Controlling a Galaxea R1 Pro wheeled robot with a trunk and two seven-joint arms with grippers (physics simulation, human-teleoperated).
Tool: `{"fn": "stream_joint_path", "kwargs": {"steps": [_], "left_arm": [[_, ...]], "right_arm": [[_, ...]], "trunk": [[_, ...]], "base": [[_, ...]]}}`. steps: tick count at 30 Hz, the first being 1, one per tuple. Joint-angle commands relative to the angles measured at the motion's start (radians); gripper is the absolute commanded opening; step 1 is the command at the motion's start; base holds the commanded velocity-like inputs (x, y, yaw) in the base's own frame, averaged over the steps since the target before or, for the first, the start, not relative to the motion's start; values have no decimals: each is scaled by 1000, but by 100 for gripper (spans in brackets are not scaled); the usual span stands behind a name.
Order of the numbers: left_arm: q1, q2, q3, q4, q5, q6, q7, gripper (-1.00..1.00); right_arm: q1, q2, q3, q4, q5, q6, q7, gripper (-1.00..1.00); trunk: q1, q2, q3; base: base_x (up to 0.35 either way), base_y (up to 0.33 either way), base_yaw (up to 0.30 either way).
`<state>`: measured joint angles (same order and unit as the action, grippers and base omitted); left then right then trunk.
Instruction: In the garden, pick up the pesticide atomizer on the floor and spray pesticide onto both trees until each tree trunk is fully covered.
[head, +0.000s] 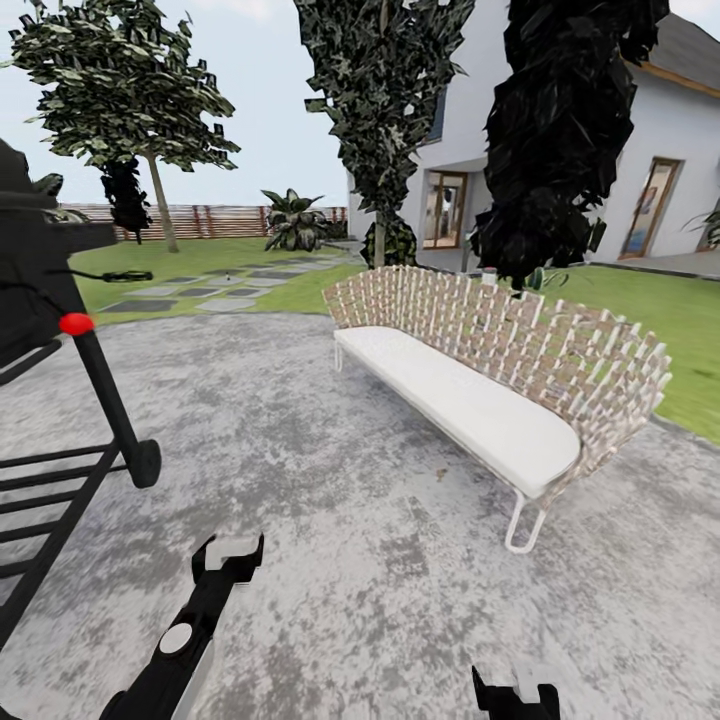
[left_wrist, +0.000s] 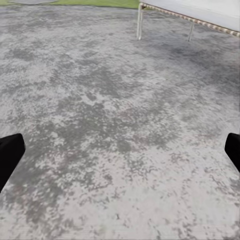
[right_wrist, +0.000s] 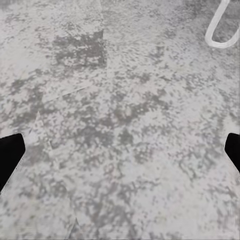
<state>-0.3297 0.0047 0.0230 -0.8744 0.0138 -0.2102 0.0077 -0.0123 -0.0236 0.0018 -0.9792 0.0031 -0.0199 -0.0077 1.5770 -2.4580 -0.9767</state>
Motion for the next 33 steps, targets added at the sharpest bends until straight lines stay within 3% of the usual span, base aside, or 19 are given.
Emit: {"fn": "stream_joint_path", "kwargs": {"steps": [1, 13, 33], "left_arm": [[0, 0, 0, 0, 0, 0, 0, 100], [0, 0, 0, 0, 0, 0, 0, 100], [0, 0, 0, 0, 0, 0, 0, 100]], "right_arm": [[0, 0, 0, 0, 0, 0, 0, 100], [0, 1, 0, -1, 0, -3, 1, 100], [0, 1, 0, -1, -1, 0, 2, 100]], "trunk": [[0, 0, 0], [0, 0, 0], [0, 0, 0]], "base": [[326, 0, 17], [326, 0, 14], [326, 0, 244]]}}
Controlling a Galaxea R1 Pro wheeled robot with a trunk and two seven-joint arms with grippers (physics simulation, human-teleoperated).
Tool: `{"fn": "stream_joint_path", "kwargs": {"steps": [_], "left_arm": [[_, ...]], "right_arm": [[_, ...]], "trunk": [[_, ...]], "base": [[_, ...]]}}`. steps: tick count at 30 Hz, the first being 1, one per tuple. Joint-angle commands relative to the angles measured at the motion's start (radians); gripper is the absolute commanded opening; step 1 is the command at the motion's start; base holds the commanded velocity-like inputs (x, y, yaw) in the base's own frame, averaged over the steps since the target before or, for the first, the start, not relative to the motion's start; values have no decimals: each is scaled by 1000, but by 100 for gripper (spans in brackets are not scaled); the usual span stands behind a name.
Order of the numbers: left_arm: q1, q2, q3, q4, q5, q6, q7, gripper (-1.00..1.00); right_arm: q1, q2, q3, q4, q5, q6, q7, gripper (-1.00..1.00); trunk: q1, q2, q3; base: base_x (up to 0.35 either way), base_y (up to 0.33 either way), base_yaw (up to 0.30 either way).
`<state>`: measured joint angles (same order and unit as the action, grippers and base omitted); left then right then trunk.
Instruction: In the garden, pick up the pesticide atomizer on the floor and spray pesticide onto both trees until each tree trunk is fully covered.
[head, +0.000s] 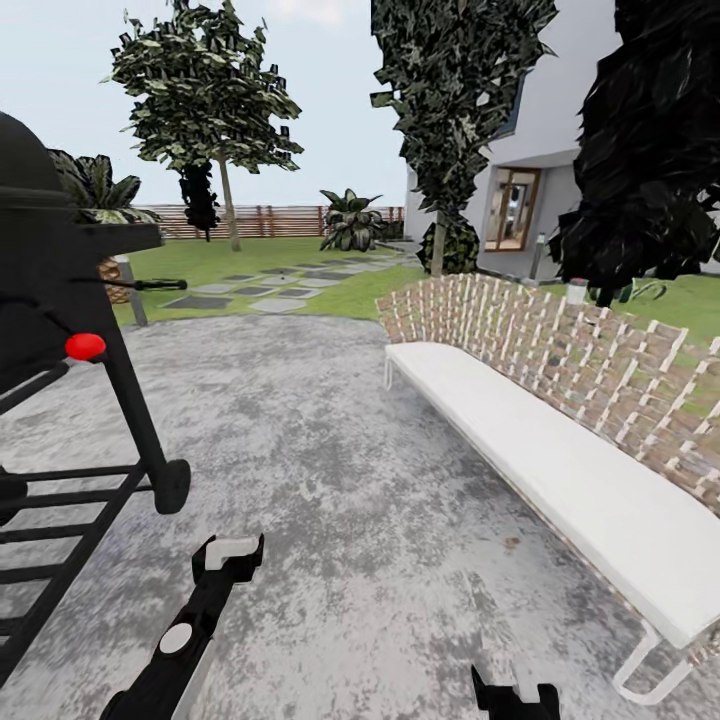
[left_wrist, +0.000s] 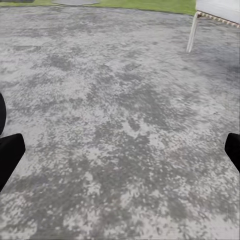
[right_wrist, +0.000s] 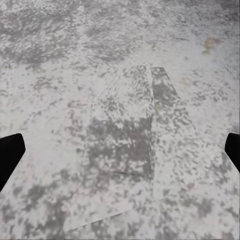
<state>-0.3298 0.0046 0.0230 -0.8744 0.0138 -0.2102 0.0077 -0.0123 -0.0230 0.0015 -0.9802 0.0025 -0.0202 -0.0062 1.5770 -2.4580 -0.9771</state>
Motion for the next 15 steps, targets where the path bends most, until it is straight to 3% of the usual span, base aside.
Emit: {"fn": "stream_joint_path", "kwargs": {"steps": [1, 15], "left_arm": [[0, 0, 0, 0, 0, 0, 0, 100], [0, 0, 0, 0, 0, 0, 0, 100]], "right_arm": [[0, 0, 0, 0, 0, 0, 0, 100], [0, -1, 0, 0, 0, -10, 0, 100]], "trunk": [[0, 0, 0], [0, 0, 0]], "base": [[327, 0, 97], [327, 0, 10]]}}
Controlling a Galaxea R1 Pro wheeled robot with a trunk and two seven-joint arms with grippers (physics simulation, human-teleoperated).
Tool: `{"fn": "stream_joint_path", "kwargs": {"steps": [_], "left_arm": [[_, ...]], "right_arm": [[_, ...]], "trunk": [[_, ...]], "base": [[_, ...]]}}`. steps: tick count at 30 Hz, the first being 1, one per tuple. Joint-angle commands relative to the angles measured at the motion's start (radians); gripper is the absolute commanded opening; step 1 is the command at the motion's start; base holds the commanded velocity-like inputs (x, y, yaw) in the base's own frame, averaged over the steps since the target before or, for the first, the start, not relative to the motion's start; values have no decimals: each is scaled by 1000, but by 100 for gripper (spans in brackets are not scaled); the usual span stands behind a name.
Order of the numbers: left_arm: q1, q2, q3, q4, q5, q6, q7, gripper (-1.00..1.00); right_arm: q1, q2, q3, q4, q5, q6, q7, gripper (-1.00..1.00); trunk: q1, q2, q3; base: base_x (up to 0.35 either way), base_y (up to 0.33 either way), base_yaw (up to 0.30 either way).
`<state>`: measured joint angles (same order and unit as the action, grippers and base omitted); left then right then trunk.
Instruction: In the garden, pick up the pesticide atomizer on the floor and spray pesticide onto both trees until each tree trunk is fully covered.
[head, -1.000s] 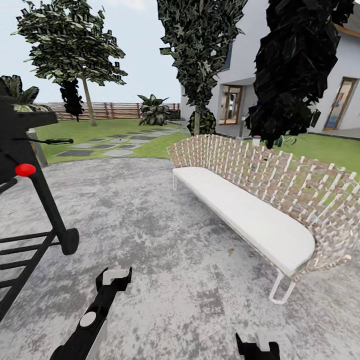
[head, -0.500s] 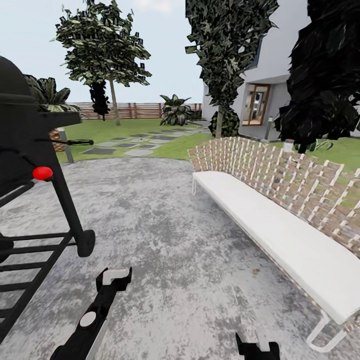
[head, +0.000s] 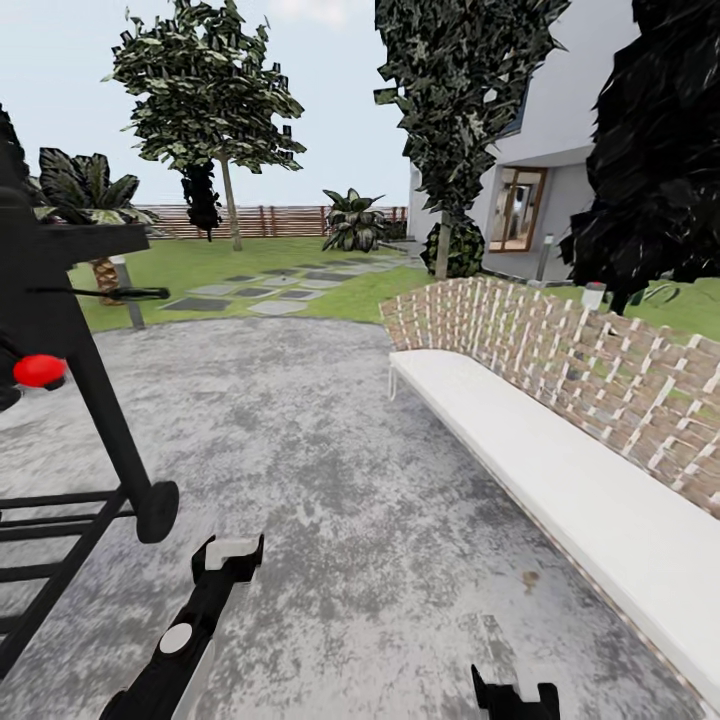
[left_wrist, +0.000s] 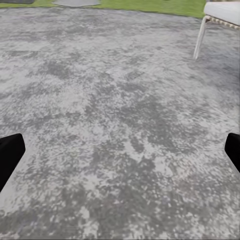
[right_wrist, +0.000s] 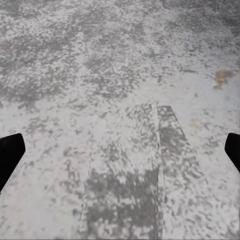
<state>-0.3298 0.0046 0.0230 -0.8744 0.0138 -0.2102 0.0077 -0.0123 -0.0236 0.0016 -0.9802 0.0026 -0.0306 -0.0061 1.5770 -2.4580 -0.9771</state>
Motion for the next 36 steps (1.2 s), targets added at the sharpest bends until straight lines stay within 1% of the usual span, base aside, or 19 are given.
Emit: {"fn": "stream_joint_path", "kwargs": {"steps": [1, 4, 11, 15, 36], "left_arm": [[0, 0, 0, 0, 0, 0, 0, 100], [0, 0, 0, 0, 0, 0, 0, 100], [0, 0, 0, 0, 0, 0, 0, 100], [0, 0, 0, 0, 0, 0, 0, 100], [0, 0, 0, 0, 0, 0, 0, 100]], "right_arm": [[0, 0, 0, 0, 0, 0, 0, 100], [0, 0, 0, 0, 0, 0, 0, 100], [0, 1, 0, 0, 0, 0, 0, 100], [0, 1, 0, 0, -1, -1, 0, 100], [0, 1, 0, 0, 0, -2, 0, 100]], "trunk": [[0, 0, 0], [0, 0, 0], [0, 0, 0], [0, 0, 0], [0, 0, 0]], "base": [[327, 0, 0], [327, 0, 35], [327, 0, 231], [327, 0, 139], [327, 0, 9]]}}
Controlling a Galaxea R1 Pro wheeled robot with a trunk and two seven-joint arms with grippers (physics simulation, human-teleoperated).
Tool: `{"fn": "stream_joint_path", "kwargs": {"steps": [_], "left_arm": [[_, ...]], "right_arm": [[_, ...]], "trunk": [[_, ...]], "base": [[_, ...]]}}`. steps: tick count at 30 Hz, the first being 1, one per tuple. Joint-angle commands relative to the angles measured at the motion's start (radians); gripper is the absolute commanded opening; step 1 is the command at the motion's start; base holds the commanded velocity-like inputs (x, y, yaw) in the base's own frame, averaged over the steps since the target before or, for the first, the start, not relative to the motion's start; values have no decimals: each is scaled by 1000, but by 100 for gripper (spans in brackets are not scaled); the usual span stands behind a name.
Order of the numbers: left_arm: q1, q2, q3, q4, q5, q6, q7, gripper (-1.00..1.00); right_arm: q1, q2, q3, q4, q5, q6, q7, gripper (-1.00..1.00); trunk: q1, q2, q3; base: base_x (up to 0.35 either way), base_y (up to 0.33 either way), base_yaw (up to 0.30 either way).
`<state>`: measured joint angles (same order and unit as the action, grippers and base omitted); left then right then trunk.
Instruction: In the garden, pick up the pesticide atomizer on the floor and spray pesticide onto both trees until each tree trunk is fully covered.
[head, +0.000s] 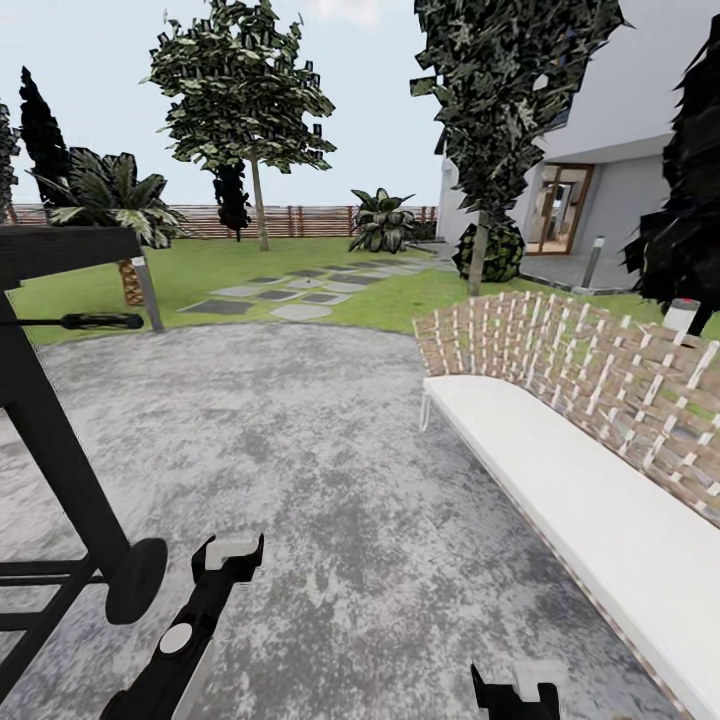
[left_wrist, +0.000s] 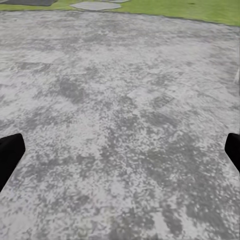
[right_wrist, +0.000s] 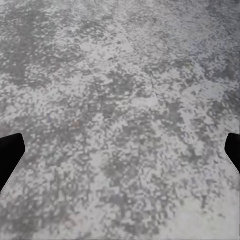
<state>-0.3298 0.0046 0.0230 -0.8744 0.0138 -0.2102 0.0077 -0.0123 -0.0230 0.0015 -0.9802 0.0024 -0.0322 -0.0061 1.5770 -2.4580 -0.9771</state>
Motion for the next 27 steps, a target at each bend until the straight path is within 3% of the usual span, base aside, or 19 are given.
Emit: {"fn": "stream_joint_path", "kwargs": {"steps": [1, 14, 27], "left_arm": [[0, 0, 0, 0, 0, 0, 0, 100], [0, 0, 0, 0, 0, 0, 0, 100], [0, 0, 0, 0, 0, 0, 0, 100]], "right_arm": [[0, 0, 0, 0, 0, 0, 0, 100], [0, 0, 0, 0, 0, 0, 0, 100], [0, 0, 0, 0, 0, 0, 0, 100]], "trunk": [[0, 0, 0], [0, 0, 0], [0, 0, 0]], "base": [[327, 0, 38], [327, 0, 183], [327, 0, 20]]}}
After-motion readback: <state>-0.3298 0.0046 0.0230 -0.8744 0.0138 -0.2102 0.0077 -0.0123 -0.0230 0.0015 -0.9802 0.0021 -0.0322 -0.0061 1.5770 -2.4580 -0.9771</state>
